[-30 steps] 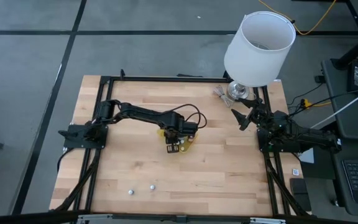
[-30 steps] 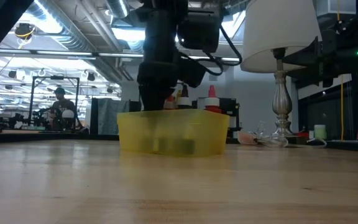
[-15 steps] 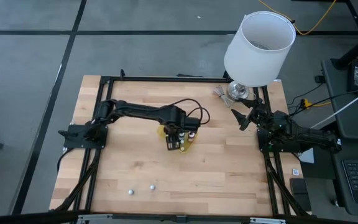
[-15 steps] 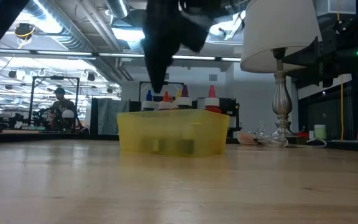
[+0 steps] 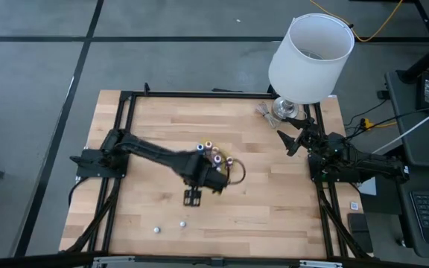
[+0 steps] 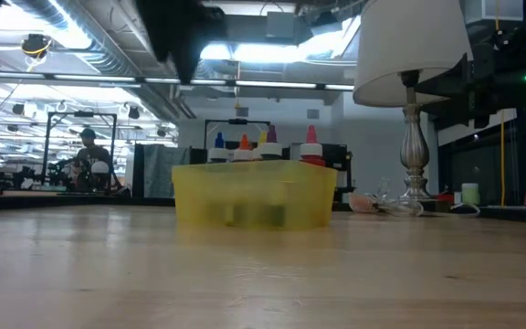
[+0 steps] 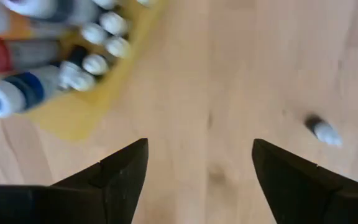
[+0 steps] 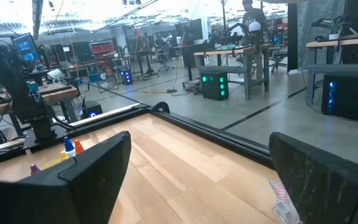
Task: Pick & Place food coloring
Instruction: Put the small black food coloring bottle into the yellow bin
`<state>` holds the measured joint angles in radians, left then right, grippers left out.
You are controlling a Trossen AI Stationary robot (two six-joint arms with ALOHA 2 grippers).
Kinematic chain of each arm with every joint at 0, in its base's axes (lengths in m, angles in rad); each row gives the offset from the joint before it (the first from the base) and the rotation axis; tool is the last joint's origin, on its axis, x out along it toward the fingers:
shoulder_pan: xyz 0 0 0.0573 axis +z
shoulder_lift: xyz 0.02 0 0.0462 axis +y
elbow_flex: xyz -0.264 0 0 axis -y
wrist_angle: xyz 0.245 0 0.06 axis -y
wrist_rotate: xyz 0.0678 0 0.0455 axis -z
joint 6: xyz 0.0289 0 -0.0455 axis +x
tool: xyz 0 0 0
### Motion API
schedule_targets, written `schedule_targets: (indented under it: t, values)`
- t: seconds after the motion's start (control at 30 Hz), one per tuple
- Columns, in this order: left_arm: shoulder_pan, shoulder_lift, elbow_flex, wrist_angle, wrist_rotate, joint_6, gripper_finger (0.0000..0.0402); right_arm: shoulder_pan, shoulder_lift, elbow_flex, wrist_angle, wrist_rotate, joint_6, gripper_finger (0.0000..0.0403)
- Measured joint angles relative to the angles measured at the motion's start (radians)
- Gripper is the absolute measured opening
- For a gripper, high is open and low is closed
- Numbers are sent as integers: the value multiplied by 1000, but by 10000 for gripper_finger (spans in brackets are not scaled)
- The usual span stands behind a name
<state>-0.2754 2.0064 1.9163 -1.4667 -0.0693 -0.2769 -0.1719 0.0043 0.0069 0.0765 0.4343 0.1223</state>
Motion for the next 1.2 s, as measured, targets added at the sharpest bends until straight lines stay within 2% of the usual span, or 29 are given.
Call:
schedule_targets:
  t: [0.2,0.47,0.87,1.2]
  values:
    - [-117,0,0,-8,19,-77,284,0,0,0,0,0,0,381]
    - [-230,0,0,21,19,-285,283,0,0,0,0,0,0,381]
    - [-310,67,-2,63,35,-615,283,0,0,0,0,0,0,381]
    - [-347,153,-2,152,37,-745,283,0,0,0,0,0,0,381]
